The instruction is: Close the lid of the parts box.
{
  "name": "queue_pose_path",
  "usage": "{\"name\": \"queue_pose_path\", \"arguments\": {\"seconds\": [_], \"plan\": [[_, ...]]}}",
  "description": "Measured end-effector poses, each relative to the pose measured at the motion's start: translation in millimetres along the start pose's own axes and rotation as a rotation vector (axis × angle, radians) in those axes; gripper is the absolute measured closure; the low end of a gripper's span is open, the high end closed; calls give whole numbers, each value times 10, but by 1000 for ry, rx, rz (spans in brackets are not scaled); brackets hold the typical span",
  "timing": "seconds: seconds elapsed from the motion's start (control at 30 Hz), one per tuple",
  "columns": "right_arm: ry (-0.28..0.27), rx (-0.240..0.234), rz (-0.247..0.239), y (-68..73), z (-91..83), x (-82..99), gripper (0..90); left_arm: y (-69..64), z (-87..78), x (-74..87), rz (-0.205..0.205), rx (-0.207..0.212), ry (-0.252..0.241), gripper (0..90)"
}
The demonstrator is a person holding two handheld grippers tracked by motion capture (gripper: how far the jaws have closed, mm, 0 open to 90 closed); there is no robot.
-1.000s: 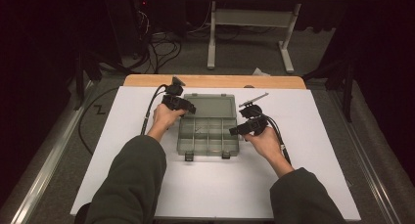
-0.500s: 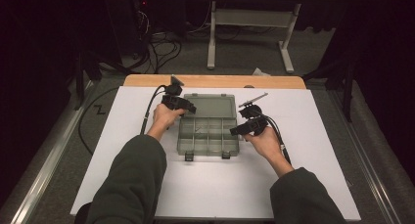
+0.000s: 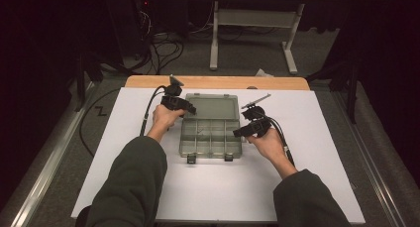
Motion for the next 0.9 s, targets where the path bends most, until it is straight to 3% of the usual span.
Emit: {"name": "queue_pose_path", "arguments": {"seconds": [0.23, 0.9], "plan": [[0, -1, 2, -3, -1, 3, 619, 17, -67, -19, 2, 8, -17, 528], [4, 4, -10, 19, -4, 14, 625, -59, -309, -52, 82, 35, -116, 607]]}}
Point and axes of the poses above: each handheld gripper's, and its own axes: z roughly forward along the jaws, x roughly out of its underside, y roughly to its left, the point moved 1 cm from there along z, roughly forward along the jaws, and after that the axes turned 15 degrees about -y, right-handed, at the moved point
